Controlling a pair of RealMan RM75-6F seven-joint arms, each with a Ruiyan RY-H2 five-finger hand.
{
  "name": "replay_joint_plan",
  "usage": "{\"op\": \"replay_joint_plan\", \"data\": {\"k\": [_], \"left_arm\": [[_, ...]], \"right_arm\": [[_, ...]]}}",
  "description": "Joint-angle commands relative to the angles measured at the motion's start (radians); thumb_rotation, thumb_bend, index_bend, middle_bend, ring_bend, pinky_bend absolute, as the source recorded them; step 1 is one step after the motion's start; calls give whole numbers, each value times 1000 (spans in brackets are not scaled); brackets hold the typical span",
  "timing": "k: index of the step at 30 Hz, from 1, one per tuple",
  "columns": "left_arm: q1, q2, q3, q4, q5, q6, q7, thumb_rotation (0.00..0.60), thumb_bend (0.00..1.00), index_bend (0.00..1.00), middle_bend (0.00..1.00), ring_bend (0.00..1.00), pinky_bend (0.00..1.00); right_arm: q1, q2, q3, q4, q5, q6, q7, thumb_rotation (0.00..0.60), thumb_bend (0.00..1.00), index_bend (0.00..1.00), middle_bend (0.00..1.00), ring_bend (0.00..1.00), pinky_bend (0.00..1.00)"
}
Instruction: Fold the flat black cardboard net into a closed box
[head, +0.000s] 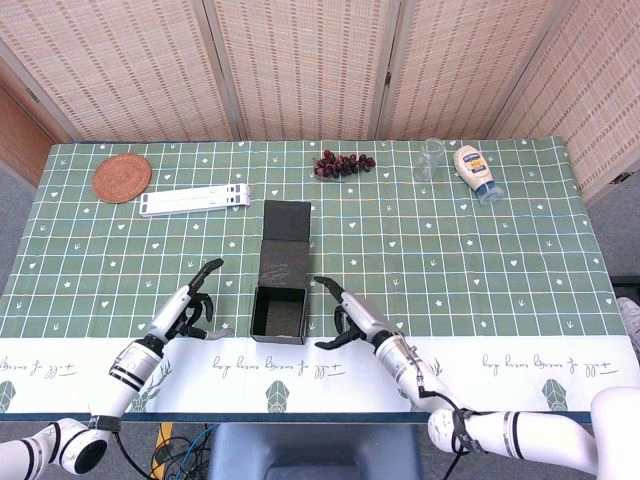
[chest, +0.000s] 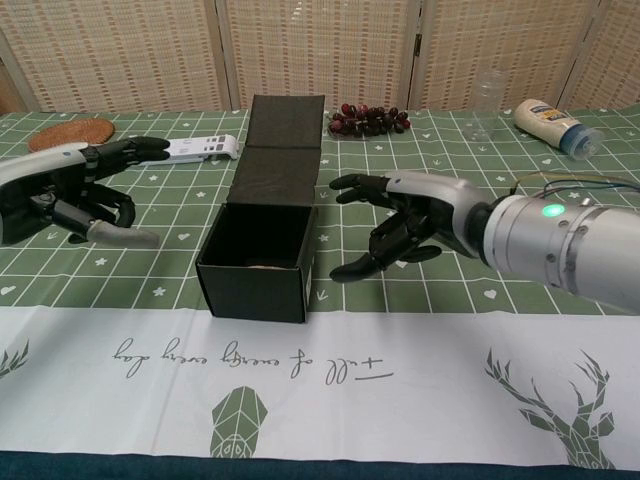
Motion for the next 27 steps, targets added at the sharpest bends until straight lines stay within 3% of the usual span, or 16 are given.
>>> {"op": "replay_joint_plan", "data": {"k": [1, 10, 27], "left_arm": [[-6, 2, -3, 7, -13, -53, -3, 600, 125, 0, 0, 625, 868], [-22, -76, -25, 86, -2, -127, -66, 600, 124, 0, 0, 625, 871], [-52, -183, -26, 200, 70, -182, -161, 600, 125, 0, 0, 625, 873]], "right_arm": [[-30, 90, 37, -98, -13, 36, 23, 600, 44, 0, 0, 684, 1000], [-61, 203, 100, -193, -52, 98, 73, 600, 44, 0, 6, 684, 1000], [-101, 242, 66, -198, -90, 120, 153, 600, 45, 0, 24, 684, 1000]]}}
